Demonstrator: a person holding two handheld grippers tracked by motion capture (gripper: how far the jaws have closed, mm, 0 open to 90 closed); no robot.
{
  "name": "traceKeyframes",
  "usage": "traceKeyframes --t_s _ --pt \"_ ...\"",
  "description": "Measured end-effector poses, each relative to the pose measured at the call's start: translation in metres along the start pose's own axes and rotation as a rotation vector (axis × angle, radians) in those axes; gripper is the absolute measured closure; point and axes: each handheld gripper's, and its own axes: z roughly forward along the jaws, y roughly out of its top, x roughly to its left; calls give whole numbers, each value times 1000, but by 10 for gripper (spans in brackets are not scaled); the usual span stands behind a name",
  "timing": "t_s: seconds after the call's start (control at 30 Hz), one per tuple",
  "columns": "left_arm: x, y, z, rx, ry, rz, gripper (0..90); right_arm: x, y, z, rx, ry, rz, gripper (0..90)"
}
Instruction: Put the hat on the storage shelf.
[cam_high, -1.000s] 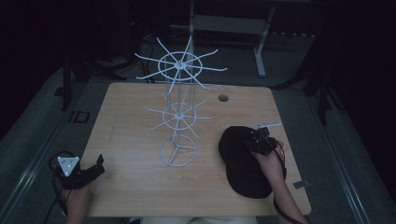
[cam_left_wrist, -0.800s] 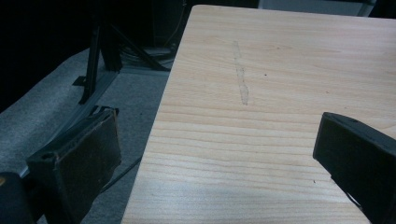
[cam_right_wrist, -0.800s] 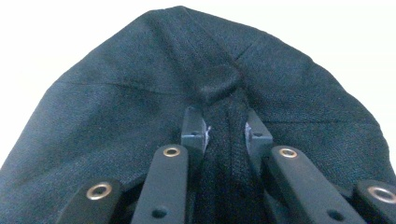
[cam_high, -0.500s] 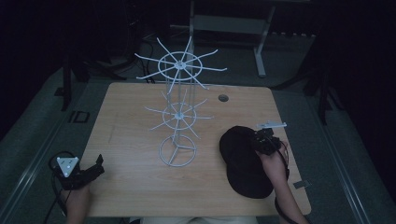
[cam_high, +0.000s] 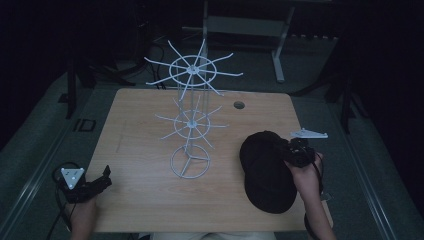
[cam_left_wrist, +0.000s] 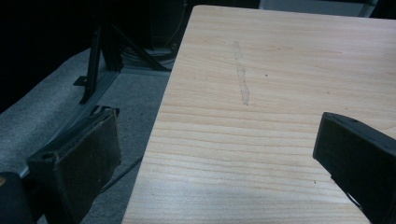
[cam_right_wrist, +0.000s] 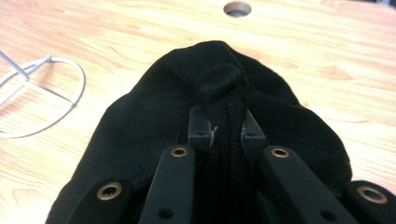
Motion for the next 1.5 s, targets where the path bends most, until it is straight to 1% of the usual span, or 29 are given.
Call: traceKeyframes --t_s 0.13,0.23,0.3,0.4,0.57,0.73,0.83,0.97,1.03,1.1,1.27,1.5 --pt "0 0 0 3 -1 2 15 -1 3 -15 -36 3 -5 807" --pt "0 0 0 -3 -10 -1 15 -1 7 -25 -58 4 -13 808" --pt "0 0 0 -4 -9 3 15 -1 10 -32 -71 4 -24 808" --pt "0 0 0 1 -7 4 15 -1 14 -44 -100 8 -29 808" --pt "-1 0 0 4 -4 3 15 1 26 -69 -163 35 -39 809" --pt "-1 0 1 5 -4 5 15 11 44 -99 -235 54 -83 808" --pt "-1 0 1 4 -4 5 15 17 56 -119 -287 59 -115 809" --pt "-1 0 1 5 -2 6 15 24 73 -144 -355 75 -144 809" --pt "-1 0 1 4 -2 5 15 29 81 -156 -390 79 -163 809" --pt "-1 0 1 7 -3 6 15 35 91 -170 -420 78 -192 809" --pt "-1 0 1 5 -5 4 15 49 108 -193 -476 91 -244 808" --pt "-2 0 1 6 -2 10 15 67 122 -218 -551 129 -283 809"
